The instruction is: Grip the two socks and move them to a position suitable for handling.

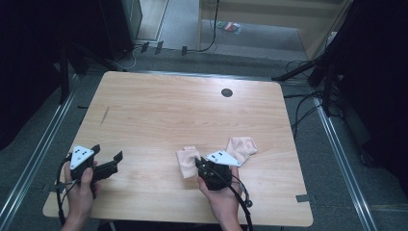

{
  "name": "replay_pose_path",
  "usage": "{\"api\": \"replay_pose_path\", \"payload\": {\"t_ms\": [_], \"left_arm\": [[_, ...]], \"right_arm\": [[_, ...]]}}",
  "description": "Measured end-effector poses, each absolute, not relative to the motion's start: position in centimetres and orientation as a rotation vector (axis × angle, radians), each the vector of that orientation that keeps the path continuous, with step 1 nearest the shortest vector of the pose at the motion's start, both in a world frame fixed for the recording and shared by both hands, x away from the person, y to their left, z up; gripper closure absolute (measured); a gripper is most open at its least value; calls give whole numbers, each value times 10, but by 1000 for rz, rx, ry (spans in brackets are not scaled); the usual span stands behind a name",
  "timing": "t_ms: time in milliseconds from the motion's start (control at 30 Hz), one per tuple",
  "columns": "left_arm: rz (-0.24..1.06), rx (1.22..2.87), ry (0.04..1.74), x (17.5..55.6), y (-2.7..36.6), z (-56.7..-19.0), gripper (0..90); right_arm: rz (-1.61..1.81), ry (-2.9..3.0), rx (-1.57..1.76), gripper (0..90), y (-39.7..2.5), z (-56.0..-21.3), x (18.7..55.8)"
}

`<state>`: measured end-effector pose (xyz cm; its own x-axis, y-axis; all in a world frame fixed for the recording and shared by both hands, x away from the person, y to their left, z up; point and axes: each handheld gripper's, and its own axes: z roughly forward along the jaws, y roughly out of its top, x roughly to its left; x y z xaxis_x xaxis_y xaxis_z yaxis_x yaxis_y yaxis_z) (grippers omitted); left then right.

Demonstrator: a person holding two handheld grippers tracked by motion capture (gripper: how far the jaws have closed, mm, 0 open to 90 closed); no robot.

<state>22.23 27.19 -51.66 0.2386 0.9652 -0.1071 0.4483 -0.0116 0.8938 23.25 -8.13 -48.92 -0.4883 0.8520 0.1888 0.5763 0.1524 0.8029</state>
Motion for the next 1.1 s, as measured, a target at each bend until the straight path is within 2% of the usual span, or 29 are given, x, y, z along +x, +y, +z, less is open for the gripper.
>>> {"api": "replay_pose_path", "payload": {"t_ms": [400, 733, 800, 933, 967, 1033, 1100], "left_arm": [[603, 1677, 1194, 230, 196, -503, 138], [534, 1706, 1172, 228, 185, -518, 138], [524, 1710, 1166, 227, 182, -518, 138], [541, 1748, 1141, 222, 178, -519, 137], [532, 1747, 1141, 221, 178, -519, 138], [519, 1755, 1134, 218, 176, -520, 138], [502, 1778, 1109, 215, 171, -521, 137]], "right_arm": [[1218, 2124, 1417, 845, -74, -512, 210], [1197, 2116, 1464, 842, -71, -525, 205], [1203, 2139, 1464, 790, -71, -528, 206], [1222, 2146, 1431, 489, -73, -529, 205], [1233, 2131, 1433, 444, -75, -527, 205], [1269, 2091, 1429, 400, -83, -522, 207], [1296, 2050, 1435, 404, -90, -517, 209]]}}
